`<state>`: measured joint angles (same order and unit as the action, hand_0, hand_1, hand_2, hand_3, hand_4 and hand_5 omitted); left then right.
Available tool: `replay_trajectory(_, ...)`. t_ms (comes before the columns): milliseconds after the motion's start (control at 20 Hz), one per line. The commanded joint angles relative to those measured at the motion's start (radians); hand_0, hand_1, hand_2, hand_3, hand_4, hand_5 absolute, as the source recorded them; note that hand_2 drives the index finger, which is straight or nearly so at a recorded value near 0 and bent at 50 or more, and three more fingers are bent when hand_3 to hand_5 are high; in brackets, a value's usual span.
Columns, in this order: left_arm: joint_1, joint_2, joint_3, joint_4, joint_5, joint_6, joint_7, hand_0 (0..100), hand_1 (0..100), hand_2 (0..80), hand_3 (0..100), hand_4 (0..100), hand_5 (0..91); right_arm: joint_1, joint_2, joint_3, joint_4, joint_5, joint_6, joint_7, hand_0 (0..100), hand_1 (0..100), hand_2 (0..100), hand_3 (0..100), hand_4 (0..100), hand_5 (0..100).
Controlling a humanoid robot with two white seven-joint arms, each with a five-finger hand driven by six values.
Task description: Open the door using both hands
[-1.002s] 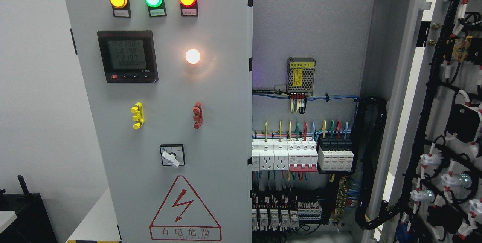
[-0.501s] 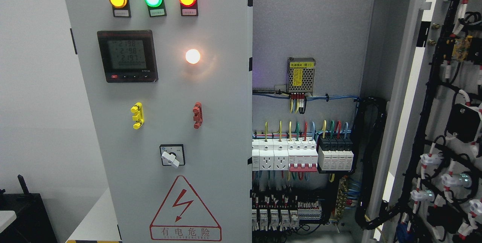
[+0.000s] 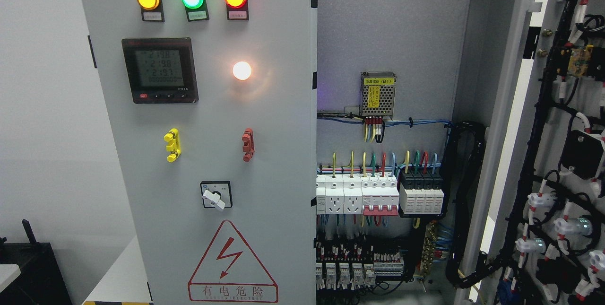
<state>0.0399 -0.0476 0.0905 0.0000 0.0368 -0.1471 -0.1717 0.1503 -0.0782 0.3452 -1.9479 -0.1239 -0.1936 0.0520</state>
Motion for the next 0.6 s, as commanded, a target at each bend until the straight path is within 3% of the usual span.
replay_trajectory(0,0.000,0.000,0.000,-0.005,0.000,0.000,0.001,0,0,0.0,0,3,0.0,-0.097,0.023,0.001,0.036,-0.002,0.033,0.000,0,0,0,0,0,0)
replay_trajectory(250,0.000,0.000,0.000,-0.005,0.000,0.000,0.000,0,0,0.0,0,3,0.0,-0.159,0.049,0.001,0.076,-0.005,0.097,0.000,0,0,0,0,0,0)
replay_trajectory(551,0.000,0.000,0.000,-0.005,0.000,0.000,0.000,0,0,0.0,0,3,0.0,-0.235,0.051,-0.002,0.122,-0.060,0.192,0.000,0,0,0,0,0,0)
